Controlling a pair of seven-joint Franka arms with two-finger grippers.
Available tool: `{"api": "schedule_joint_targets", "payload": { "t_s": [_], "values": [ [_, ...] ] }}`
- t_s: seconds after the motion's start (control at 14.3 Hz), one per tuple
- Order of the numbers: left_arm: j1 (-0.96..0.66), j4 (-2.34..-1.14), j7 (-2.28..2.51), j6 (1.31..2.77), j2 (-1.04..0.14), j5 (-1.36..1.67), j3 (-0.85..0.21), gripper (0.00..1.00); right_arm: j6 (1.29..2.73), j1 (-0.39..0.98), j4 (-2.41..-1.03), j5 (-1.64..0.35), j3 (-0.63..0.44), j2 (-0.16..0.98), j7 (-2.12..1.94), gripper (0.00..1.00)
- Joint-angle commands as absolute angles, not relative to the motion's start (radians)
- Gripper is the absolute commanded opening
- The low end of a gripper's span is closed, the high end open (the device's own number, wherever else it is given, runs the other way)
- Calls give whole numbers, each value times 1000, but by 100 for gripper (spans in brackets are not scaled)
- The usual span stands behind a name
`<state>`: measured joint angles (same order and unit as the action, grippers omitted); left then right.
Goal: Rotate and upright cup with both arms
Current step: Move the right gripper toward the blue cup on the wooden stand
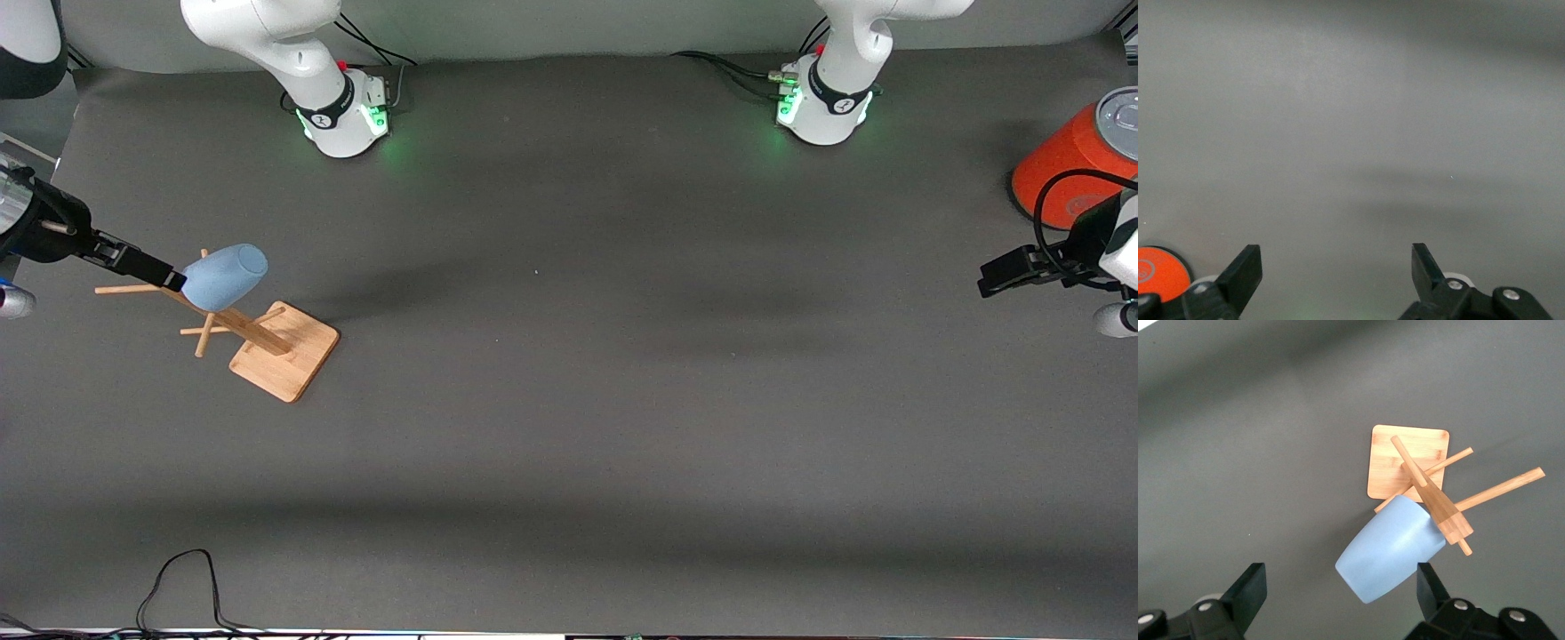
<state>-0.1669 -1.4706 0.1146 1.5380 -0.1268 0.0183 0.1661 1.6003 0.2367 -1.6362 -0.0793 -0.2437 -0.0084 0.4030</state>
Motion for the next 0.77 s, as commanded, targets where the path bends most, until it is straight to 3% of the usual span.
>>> {"api": "schedule_joint_targets", "payload": {
  "t_s": [0.0,0.35,0.7],
  "values": [
    [-172,-1474,95,1525,-117,29,173,100,1605,249,-1635,-67,-250,-21,400,100],
    [-172,-1474,92,1525,-117,29,173,100,1598,247,-1641,-81,-253,-20,439,100],
    [-172,-1476,89,1525,-117,29,173,100,1589,245,-1730,-143,-264,-34,724,100]
  ]
}}
